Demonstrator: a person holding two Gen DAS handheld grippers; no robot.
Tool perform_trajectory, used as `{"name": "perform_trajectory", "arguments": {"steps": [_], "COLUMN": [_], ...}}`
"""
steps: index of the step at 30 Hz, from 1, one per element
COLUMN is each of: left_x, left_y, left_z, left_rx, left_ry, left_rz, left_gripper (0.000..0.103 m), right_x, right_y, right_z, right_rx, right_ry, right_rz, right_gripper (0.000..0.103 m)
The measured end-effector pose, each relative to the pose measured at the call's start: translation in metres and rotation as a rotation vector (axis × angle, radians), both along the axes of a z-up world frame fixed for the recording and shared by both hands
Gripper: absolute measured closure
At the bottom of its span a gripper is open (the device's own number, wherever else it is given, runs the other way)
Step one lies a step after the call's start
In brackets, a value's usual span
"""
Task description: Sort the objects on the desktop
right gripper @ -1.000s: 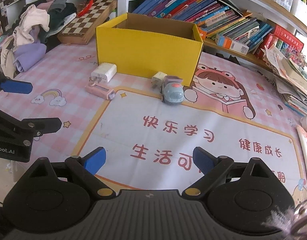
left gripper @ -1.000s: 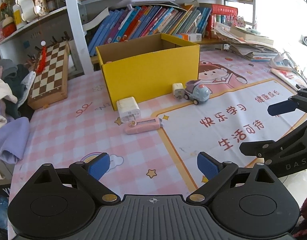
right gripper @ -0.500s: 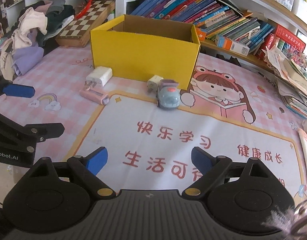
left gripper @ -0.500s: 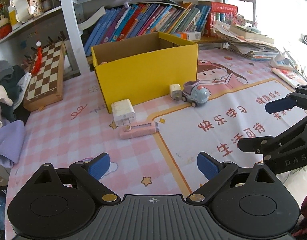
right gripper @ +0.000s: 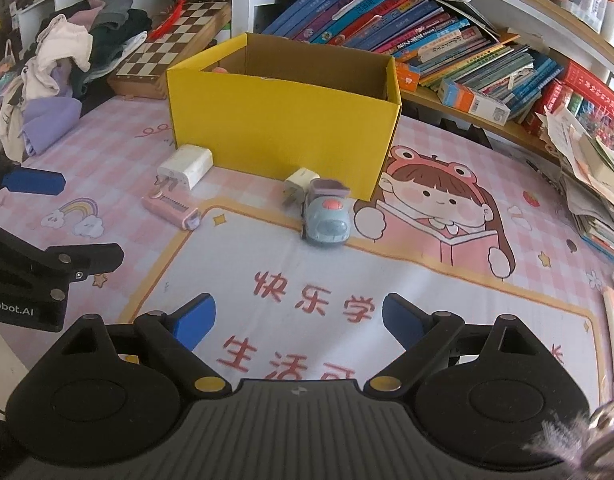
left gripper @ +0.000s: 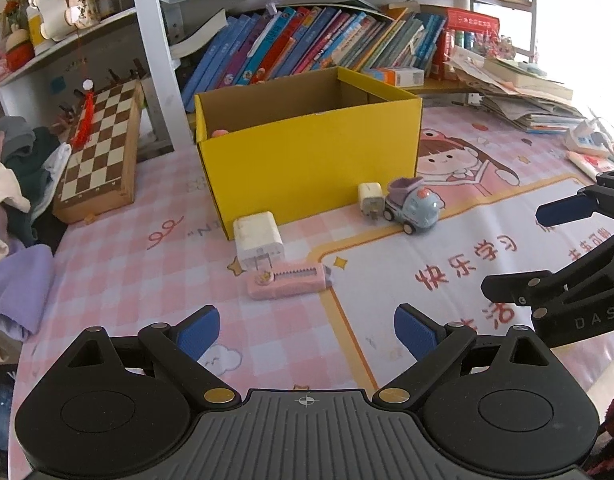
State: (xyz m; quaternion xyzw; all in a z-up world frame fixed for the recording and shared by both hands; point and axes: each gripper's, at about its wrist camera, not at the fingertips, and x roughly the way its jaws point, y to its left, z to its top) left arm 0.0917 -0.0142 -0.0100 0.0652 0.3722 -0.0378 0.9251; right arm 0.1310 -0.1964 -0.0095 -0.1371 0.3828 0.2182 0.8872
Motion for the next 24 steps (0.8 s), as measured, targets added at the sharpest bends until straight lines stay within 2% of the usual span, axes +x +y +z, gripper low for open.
{"name": "perform_trajectory", "arguments": {"steps": [8, 15, 20, 24], "left_x": [0.019, 0.039, 0.045, 0.048], "left_y": [-0.004, -0.003, -0.009, -0.009], "left_z": [0.000, 0.000, -0.006, -0.008], "left_rx": [0.006, 0.007, 0.025, 0.037], "left_ry": [-0.001, 0.001, 0.031, 0.046], "left_rz": [0.030, 0.080, 0.082, 0.101], "left_gripper": [0.007, 0.007, 0.007, 0.007], "right_x": [0.025, 0.048, 0.062, 0.076], "right_y": [-0.002, -0.008, -0.004, 0.000], "right_z": [-0.001, -0.005, -0.011, -0.017], "right_rx": [-0.002, 0.011, 0.023, 0.037], "right_ry": [-0.004, 0.017, 0.038, 0.056], "right_rz": [0.031, 0.038, 0.066, 0.076], "right_gripper": [0.013, 0.024, 0.026, 0.031]}}
